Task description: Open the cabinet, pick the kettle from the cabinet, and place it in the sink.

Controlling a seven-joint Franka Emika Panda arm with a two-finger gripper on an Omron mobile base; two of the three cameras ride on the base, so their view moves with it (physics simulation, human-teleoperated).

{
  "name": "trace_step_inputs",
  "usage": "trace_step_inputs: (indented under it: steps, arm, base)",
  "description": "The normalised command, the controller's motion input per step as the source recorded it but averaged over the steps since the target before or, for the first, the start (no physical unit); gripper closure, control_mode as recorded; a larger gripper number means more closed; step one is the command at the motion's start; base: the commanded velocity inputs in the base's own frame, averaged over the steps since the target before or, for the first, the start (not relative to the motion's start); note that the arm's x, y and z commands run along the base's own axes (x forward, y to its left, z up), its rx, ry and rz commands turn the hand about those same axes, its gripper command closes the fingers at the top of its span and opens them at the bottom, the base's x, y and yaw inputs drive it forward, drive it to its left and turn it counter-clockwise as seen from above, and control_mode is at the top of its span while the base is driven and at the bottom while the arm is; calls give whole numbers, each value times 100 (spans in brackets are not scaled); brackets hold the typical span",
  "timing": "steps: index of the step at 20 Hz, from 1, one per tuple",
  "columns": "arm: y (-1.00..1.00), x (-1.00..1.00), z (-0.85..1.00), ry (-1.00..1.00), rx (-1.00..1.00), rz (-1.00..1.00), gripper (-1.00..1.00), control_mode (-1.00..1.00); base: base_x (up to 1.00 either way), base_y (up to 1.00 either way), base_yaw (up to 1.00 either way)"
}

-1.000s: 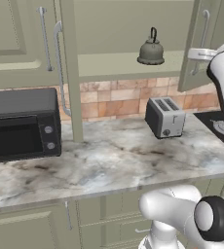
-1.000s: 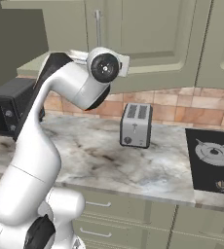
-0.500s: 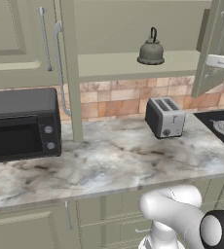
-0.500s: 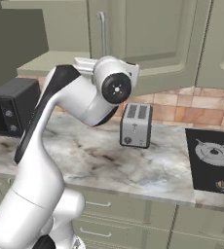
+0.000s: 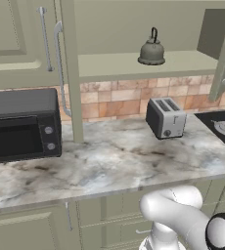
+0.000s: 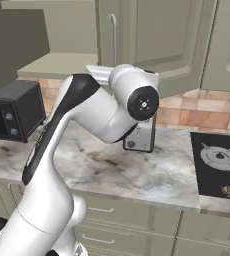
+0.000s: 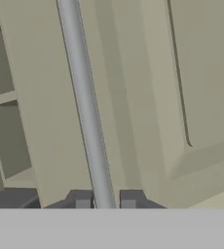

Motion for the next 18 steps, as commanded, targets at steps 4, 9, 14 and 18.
trace_step_inputs:
  steps: [4,9,14,18]
  arm:
    - [-52,-40,11,0,0,7,100,-100]
    - [-49,-35,6,0,0,6,100,-100]
    - [-4,-9,-15,0,-1,2,100,-100]
    - [-1,1,-21,0,0,0,-100,-100]
  base:
    - [0,0,0]
    - [0,0,0]
    - [0,0,0]
    - [0,0,0]
